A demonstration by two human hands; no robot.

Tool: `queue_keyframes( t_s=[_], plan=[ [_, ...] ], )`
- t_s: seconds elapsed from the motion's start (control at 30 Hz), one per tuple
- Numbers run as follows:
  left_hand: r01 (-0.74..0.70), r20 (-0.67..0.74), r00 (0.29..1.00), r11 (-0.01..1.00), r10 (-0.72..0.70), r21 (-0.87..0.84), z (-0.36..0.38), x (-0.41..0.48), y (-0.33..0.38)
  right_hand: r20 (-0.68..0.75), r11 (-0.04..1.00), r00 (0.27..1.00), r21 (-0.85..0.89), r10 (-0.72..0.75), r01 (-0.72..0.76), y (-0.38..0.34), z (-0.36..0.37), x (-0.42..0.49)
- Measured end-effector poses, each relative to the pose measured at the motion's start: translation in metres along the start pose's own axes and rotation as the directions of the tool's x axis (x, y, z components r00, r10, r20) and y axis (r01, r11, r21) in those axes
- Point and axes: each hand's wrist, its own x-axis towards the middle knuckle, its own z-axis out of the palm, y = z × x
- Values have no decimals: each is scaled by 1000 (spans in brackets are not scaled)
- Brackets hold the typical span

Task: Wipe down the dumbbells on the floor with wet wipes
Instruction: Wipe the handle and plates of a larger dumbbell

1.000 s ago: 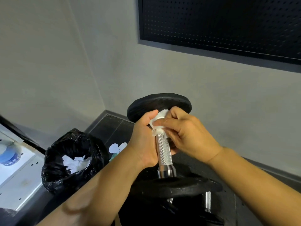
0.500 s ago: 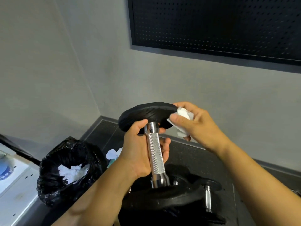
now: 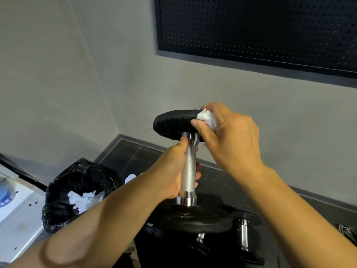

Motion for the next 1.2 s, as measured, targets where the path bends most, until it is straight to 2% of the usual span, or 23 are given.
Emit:
queue_keyframes(
  t_s=[0.07, 0.2, 0.33, 0.37, 0.47, 0.53, 0.6, 0.7, 0.77, 0.87, 0.97, 1.13, 1.2],
  plan=[
    [25, -12, 1000, 999, -25, -30, -1, 1, 0, 128, 997, 992, 70, 16, -25, 2, -10, -1],
    [71, -4, 997, 990, -72, -119, -4, 4, -8, 220, 987, 973, 125, 74, -103, 7, -26, -22],
    [82, 6, 997, 989, -82, -123, 3, 3, -13, 342, 985, 925, -6, 163, -172, 15, -12, -39],
    [83, 3, 996, 988, -84, -128, 4, 2, -12, 316, 988, 937, -9, 149, -154, 16, -7, -40],
    [93, 9, 996, 986, -93, -141, 7, 3, -11, 185, 998, 981, 19, -59, 56, 19, 6, -44],
    [74, 38, 997, 984, -68, -164, 7, 3, -12, 205, 992, 971, 55, -127, 118, 21, 13, -45],
    [54, 82, 996, 980, -39, -191, 8, 1, -11, 270, 990, 955, 97, -122, 99, 21, 18, -42],
    [31, 132, 991, 968, 2, -247, 9, -2, -9, 361, 973, 904, 70, -231, 221, 17, 22, -44],
    [27, 134, 991, 965, 8, -260, 8, -4, -9, 427, 959, 860, 155, -280, 235, 17, 18, -44],
    [36, 117, 993, 974, -10, -224, 6, -6, -10, 528, 949, 816, 306, -236, 77, 21, 8, -48],
    [43, 43, 998, 984, -36, -173, 3, -4, -13, 635, 915, 727, 402, -262, -21, 20, 1, -65],
    [80, 54, 996, 982, -71, -171, 1, -3, -14, 718, 898, 624, 436, -309, -57, 16, -7, -64],
    [66, 47, 997, 983, -59, -172, 0, -3, -14, 720, 898, 622, 436, -309, -59, 15, -6, -61]
  ],
)
